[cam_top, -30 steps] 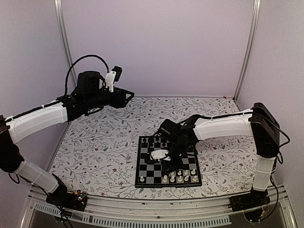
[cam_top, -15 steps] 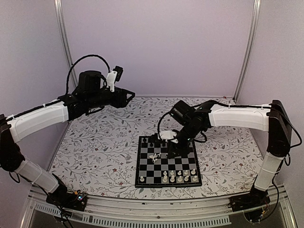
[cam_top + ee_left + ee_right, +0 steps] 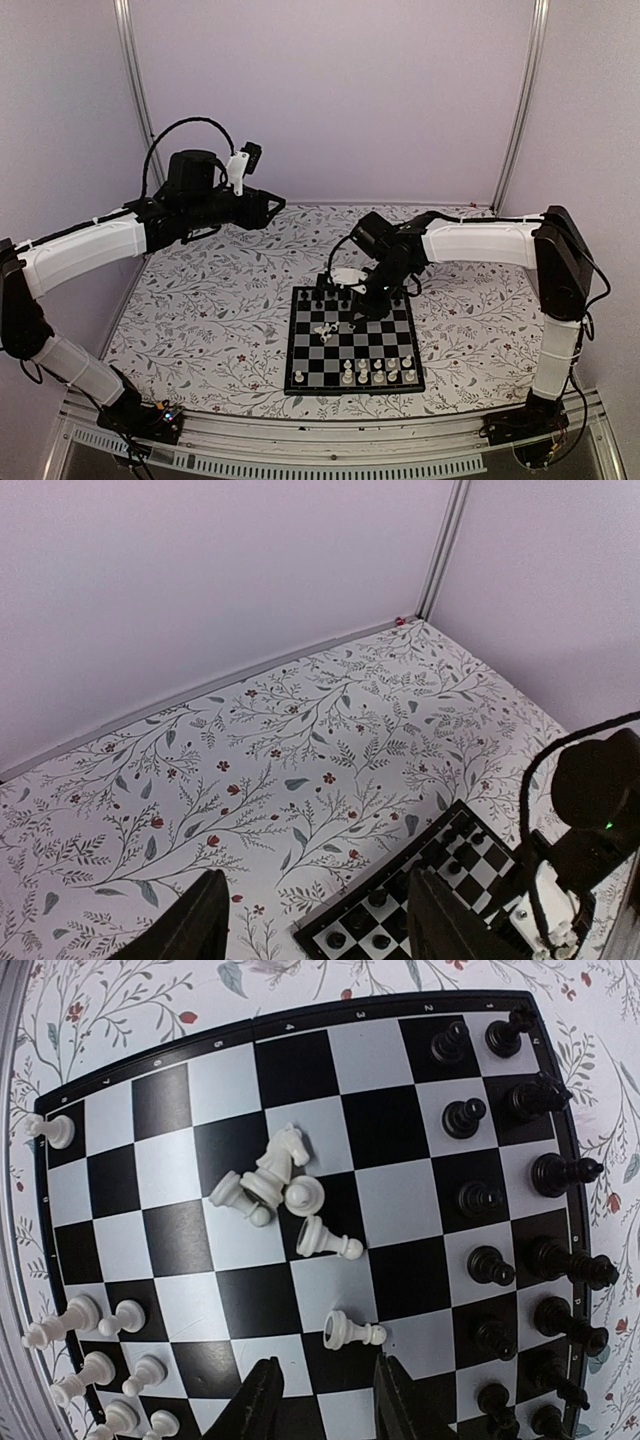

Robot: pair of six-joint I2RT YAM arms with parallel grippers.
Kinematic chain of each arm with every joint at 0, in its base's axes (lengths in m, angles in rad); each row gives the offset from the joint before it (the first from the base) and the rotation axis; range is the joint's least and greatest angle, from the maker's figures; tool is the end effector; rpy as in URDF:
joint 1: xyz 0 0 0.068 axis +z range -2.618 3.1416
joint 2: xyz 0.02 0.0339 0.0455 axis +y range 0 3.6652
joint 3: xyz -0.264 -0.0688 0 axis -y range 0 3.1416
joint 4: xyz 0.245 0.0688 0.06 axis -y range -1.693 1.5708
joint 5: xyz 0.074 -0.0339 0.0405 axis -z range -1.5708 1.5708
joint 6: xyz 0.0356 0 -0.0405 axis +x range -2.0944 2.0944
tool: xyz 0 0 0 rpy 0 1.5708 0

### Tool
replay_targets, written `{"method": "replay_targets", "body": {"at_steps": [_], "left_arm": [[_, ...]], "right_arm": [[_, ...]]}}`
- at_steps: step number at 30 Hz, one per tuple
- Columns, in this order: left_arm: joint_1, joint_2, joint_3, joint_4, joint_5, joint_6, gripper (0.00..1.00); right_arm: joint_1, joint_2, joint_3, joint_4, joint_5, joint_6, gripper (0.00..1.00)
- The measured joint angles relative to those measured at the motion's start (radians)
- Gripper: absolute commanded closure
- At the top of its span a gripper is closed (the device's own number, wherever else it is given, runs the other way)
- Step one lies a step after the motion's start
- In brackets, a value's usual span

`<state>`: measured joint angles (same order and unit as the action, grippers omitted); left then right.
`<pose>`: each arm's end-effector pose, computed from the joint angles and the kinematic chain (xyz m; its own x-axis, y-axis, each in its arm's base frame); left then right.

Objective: Set up the chess pieces on the board
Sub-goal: Pick up the chess piece from the chessboard.

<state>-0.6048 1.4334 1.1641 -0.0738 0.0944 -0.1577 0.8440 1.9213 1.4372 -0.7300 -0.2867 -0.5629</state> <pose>0.2770 -0.1955 0.3308 -0.3737 0.0682 -0.9250 0.5877 0.7890 -0.1792 0.2537 0.3005 0.1992 -0.1091 -0.8930 -0.4367 -0.9940 0.1029 0.0378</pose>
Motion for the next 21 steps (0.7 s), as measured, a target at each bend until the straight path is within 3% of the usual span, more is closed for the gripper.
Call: {"method": "replay_targets", "body": {"at_steps": [21], "left_arm": [[0.000,0.000,0.008,-0.002,0.008,0.000,0.37]], "right_arm": [[0.000,0.125,0.095,0.024,0.084,0.077,0.66]]}}
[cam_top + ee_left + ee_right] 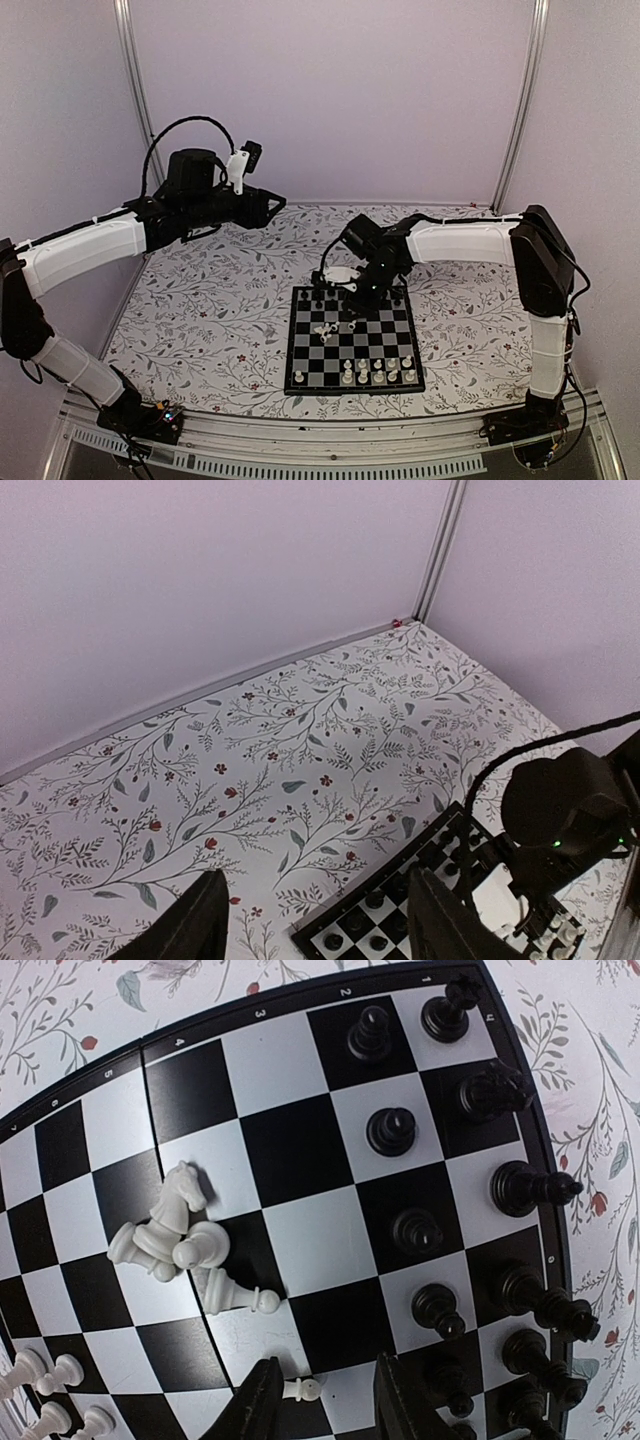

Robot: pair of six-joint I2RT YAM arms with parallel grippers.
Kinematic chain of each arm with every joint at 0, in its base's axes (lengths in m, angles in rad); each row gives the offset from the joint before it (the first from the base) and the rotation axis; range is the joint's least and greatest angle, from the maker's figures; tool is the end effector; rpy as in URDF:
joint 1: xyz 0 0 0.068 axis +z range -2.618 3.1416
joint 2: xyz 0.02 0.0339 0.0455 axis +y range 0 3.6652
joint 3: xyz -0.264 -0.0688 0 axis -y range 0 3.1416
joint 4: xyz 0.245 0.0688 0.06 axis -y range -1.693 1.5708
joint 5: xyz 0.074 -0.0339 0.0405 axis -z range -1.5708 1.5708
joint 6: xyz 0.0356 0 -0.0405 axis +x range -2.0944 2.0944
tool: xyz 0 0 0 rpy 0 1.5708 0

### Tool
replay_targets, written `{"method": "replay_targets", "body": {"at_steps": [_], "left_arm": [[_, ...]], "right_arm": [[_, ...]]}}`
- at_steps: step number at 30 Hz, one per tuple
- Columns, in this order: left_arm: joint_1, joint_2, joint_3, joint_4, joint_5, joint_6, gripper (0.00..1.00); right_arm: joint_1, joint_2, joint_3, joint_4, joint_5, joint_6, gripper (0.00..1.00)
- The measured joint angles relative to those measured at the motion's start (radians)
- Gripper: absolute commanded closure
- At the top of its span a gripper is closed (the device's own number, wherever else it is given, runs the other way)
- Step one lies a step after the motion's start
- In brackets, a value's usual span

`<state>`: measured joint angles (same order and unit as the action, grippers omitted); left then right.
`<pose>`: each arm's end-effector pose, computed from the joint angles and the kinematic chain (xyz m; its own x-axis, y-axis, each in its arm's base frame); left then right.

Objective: Set up the chess pieces on the board
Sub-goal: Pick up the chess piece from the chessboard.

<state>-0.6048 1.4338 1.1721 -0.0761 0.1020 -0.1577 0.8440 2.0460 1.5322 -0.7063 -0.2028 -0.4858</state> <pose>0.2771 -0.1959 0.3333 -0.3705 0.0662 -0.9265 0.5939 0.7838 -0.1815 0.2744 0.3194 0.1778 -0.1886 -0.9004 -0.3921 -0.9793 0.2021 0.0069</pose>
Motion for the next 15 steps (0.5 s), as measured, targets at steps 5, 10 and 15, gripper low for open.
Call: {"method": "replay_targets", "body": {"at_steps": [5,10,15], "left_arm": [[0.000,0.000,0.000,-0.002,0.003,0.000,0.37],[0.000,0.003,0.000,-0.005,0.004,0.000,0.37],[0.000,0.005,0.002,-0.005,0.006,0.000,0.37]], "right_arm": [[0.000,0.005,0.000,0.000,0.011,0.001,0.65],[0.000,0.006,0.000,0.000,0.012,0.001,0.64],[0.002,0.006,0.000,0.000,0.012,0.001,0.63]]}}
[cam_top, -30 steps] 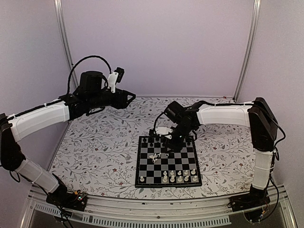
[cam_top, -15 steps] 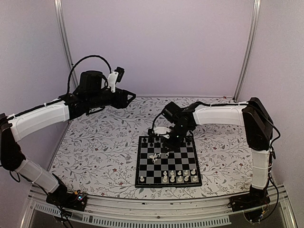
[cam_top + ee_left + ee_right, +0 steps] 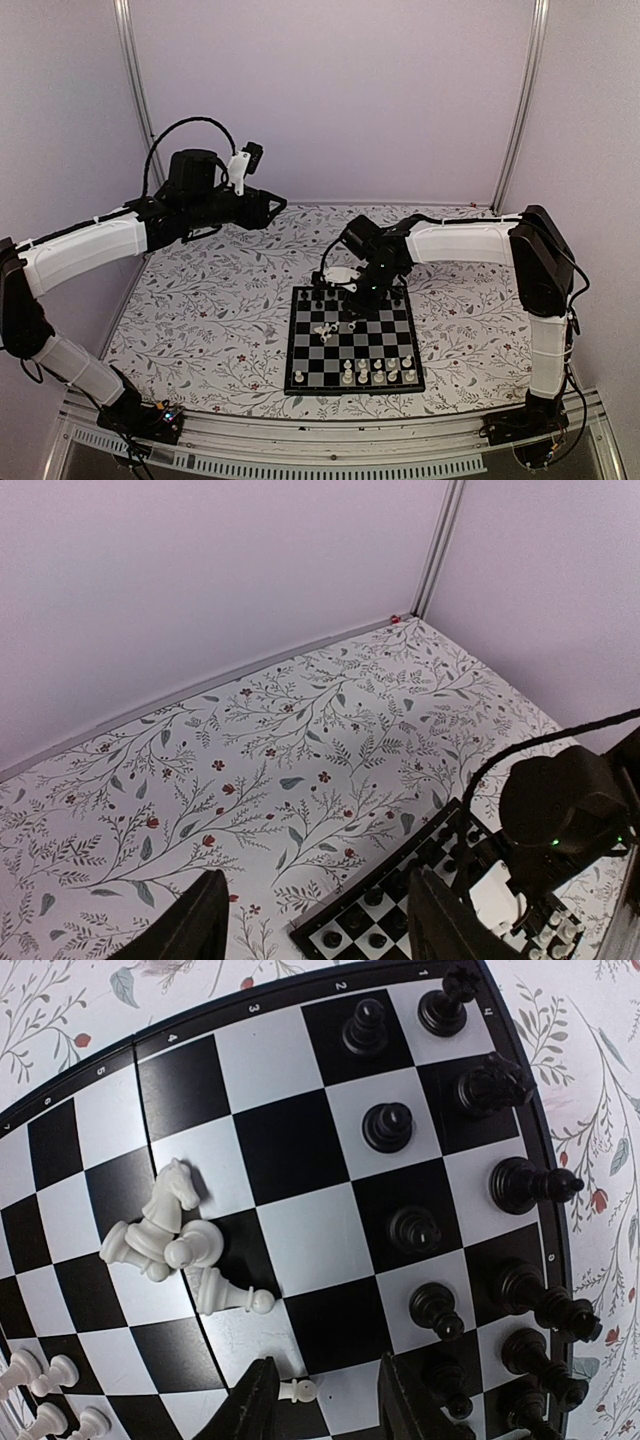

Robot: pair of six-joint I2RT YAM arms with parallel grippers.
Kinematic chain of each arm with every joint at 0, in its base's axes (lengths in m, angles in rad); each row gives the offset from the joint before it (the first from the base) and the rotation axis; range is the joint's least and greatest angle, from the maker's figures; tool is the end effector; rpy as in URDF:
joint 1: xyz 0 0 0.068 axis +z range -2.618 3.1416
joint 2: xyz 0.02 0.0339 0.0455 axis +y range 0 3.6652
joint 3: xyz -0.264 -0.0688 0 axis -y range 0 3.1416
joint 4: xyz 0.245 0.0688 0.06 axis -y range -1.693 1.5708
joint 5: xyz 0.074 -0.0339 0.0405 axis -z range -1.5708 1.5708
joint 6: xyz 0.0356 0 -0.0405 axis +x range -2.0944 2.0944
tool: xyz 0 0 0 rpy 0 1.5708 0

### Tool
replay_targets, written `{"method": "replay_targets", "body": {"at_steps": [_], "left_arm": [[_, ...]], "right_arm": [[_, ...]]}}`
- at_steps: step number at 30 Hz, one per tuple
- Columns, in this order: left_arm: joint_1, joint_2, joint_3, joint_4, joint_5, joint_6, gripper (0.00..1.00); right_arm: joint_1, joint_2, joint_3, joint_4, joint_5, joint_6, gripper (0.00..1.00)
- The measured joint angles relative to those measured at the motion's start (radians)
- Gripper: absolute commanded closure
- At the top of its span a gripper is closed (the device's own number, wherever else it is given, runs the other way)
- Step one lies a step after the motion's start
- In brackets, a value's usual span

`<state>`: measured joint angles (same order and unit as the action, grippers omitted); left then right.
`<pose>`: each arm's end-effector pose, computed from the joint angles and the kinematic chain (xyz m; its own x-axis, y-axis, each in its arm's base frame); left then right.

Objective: Set up the chess pieces on the board
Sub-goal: Pick up the chess piece from the chessboard.

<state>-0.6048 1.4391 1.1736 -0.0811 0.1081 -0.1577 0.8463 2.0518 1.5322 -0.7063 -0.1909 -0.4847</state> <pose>0.2778 -0.1967 0.3317 -0.3779 0.0714 -0.9231 0.5968 0.7810 -0.1839 0.2743 0.3201 0.1754 -0.1895 -0.9044 -0.3824 -0.9788 0.2049 0.0005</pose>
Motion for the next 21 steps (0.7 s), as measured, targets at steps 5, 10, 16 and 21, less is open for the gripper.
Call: {"method": "replay_targets", "body": {"at_steps": [5,10,16,21], "left_arm": [[0.000,0.002,0.000,-0.002,0.005,0.000,0.37],[0.000,0.002,0.000,-0.003,0.011,0.000,0.37],[0.000,0.003,0.001,-0.004,0.012,0.000,0.37],[0.000,0.007,0.002,-0.006,0.013,0.000,0.37]], "right_arm": [[0.005,0.000,0.000,0.000,0.002,0.000,0.62],[0.006,0.000,0.000,0.000,0.003,0.000,0.61],[0.011,0.000,-0.003,0.000,0.003,0.000,0.61],[0.016,0.000,-0.017,-0.001,0.004,-0.001,0.61]]}}
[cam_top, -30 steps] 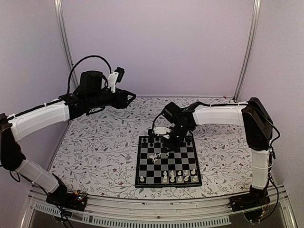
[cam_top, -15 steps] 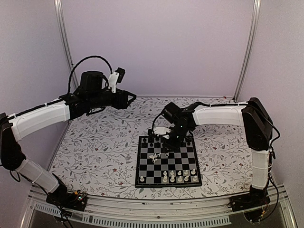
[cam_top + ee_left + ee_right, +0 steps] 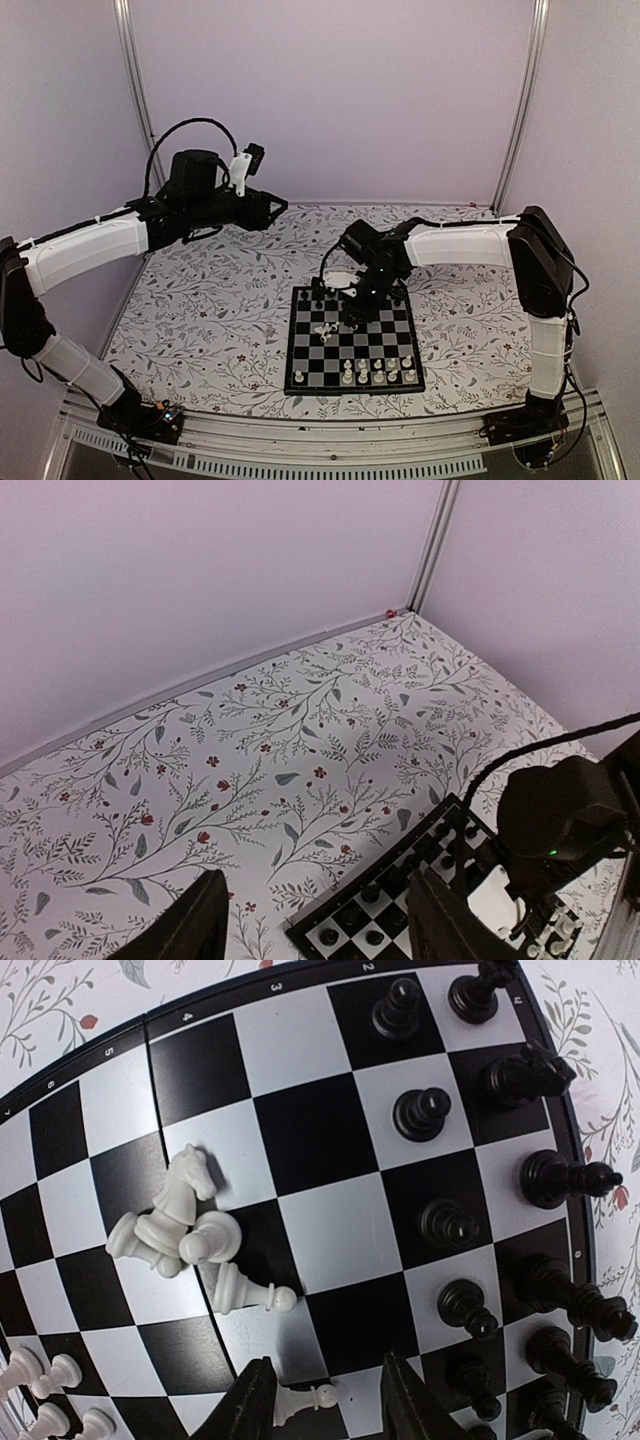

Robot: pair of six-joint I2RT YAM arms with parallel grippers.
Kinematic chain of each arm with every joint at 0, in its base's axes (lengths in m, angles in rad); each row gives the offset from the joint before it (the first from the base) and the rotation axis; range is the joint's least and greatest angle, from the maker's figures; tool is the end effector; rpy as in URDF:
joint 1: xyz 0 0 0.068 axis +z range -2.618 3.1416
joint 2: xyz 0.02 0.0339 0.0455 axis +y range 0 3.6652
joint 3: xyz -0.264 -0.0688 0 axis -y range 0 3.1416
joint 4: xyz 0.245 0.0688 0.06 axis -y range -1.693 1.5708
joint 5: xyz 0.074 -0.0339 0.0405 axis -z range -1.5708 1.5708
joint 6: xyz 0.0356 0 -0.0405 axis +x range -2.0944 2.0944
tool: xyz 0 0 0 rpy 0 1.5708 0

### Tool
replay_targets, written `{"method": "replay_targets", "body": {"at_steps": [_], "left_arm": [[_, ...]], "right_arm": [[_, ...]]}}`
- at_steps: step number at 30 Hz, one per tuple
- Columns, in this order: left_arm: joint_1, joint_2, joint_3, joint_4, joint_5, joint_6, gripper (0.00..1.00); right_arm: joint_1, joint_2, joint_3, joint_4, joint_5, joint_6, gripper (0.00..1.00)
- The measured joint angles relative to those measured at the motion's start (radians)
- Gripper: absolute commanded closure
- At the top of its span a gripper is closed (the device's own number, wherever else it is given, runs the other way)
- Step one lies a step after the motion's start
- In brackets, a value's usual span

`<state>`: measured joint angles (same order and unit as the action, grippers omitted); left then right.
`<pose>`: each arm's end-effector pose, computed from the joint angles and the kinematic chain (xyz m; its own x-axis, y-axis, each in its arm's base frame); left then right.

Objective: Set up the chess pieces on the board
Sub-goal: Pick up the chess piece from the chessboard.

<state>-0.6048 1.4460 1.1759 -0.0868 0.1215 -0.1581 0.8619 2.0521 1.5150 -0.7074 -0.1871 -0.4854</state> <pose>0.2786 -0.1978 0.3297 -0.3874 0.0778 -0.9186 0.6044 0.7739 -0.1893 0.2673 0.3219 0.1705 -0.1793 -0.9133 -0.3657 -0.9817 0.1902 0.0063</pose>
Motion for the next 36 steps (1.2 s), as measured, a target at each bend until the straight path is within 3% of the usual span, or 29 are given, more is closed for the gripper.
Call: {"method": "replay_targets", "body": {"at_steps": [36], "left_arm": [[0.000,0.027,0.008,-0.005,0.014,0.000,0.37]], "right_arm": [[-0.021,-0.072,-0.145,0.072,0.058,-0.001,0.53]]}}
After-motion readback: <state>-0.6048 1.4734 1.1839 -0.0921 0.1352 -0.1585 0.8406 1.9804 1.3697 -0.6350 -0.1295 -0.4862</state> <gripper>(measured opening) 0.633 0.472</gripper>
